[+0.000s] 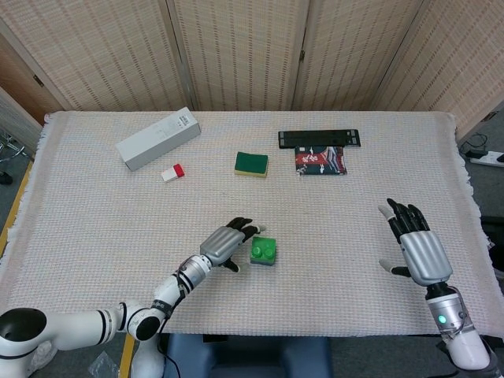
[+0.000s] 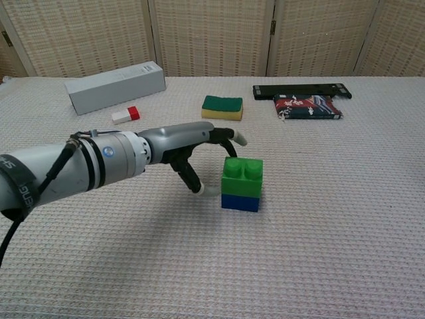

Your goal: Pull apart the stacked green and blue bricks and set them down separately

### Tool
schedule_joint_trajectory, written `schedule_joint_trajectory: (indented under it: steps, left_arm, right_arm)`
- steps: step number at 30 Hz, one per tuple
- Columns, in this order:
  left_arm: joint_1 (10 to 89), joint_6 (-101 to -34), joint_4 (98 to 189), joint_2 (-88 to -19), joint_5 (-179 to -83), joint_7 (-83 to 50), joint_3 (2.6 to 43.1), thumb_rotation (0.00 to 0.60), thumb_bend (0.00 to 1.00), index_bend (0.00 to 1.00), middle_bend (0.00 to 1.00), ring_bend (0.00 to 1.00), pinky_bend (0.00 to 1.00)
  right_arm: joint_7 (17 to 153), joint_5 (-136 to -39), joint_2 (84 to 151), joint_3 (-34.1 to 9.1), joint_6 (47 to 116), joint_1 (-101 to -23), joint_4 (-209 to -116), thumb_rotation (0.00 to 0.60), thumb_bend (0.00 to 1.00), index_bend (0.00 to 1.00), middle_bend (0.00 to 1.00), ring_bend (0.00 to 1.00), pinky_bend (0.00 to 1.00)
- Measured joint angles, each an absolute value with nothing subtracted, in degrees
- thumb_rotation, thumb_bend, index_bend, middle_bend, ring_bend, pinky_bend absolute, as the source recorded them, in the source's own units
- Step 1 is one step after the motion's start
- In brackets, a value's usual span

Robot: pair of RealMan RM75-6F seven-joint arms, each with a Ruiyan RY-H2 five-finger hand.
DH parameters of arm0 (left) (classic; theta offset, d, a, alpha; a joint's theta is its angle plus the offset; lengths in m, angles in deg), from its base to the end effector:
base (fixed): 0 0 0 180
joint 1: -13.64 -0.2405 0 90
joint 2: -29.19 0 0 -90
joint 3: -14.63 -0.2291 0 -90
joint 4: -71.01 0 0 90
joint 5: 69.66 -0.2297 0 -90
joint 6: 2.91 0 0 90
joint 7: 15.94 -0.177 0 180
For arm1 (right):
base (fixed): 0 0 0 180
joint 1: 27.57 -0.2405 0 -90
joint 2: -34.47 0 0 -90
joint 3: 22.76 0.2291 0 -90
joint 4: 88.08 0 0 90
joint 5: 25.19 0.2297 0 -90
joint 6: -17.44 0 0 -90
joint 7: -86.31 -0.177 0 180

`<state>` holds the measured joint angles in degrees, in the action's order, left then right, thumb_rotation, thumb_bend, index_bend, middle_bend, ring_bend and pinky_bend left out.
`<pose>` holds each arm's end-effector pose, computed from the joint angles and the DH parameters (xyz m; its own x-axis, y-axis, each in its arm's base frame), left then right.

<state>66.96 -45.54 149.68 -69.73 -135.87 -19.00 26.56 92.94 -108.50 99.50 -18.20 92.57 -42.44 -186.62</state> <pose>-0.0329 0.3427 -0.1229 0.2838 0.5090 0.8126 0.8704 -0.4923 0.0044 -0.2395 -0.2614 0.0920 0.3972 -0.0904 0.9133 -0.9113 -0.1560 0.3809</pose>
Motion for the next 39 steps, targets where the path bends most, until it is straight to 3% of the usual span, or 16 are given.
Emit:
schedule_joint_trajectory:
  steps: [23,31,39]
  left_arm:
    - [66.82,-47.87,144.43,-73.15,-141.0,-11.84,26.53,0.6,0.33,0.25,0.42,0.1,0.0]
    - [65.73,-50.16,142.75,-74.56,-142.73,-6.93,26.6,0.6,0.34,0.41,0.59,0.21,0.0]
    - [64.0,-52.73,140.41,-76.35,-144.91,0.05,26.39,0.6,0.34,0.51,0.69,0.28,0.0]
  right_arm:
    - [92.94,-108.25,99.35,-18.2,91.87,-42.68,-186.56,0.6,0.2,0.0,0.0,0.03,0.0]
    - [93.06,-108.02,99.46,-18.15,91.52,-42.86,-186.43,0.6,0.2,0.0,0.0,0.03,0.0]
    - [93.29,-107.95,99.55,-18.22,91.2,-43.01,-186.51,0.6,0.2,0.0,0.0,0.03,0.0]
